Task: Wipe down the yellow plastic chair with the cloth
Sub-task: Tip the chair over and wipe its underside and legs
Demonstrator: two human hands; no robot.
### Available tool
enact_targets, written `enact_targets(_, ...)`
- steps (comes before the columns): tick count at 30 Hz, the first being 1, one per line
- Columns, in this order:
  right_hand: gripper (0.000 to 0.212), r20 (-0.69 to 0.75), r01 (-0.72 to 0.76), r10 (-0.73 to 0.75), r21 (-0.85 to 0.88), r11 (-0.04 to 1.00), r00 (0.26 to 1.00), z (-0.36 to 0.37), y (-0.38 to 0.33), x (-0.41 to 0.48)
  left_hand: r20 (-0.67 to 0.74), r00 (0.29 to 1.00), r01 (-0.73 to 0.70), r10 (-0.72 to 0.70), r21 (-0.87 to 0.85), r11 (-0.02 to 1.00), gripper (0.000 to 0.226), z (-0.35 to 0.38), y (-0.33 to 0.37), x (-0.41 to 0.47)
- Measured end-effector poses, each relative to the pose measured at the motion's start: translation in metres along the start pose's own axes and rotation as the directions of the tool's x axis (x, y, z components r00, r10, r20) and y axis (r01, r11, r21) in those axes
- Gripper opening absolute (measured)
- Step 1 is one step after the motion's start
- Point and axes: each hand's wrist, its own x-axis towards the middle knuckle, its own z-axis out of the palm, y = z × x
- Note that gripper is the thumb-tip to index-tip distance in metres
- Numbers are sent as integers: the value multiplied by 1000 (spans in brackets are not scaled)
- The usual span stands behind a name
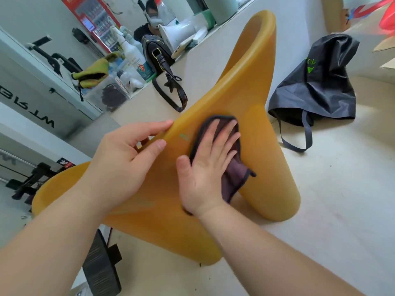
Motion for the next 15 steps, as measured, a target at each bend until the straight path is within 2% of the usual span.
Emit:
enact_targets(6, 102, -159, -55, 77, 137, 989, 984, -44, 9, 74, -23, 997, -66, 67, 40, 997, 34, 24, 47, 35)
enact_targets(10, 114, -167, -43, 76, 196, 980, 983, -68, 14, 95, -10, 995, -98, 99, 74, 992, 30, 35, 77, 63)
enact_targets(14, 89, -98, -19, 34, 153, 988, 995, -61, 21, 61, 13, 996, -91, 90, 71, 993, 27, 36, 87, 71)
enact_targets(15, 88, -70, -21, 30, 124, 992, 997, -56, 30, 46, 21, 996, -84, 83, 62, 995, 27, 34, 88, 70)
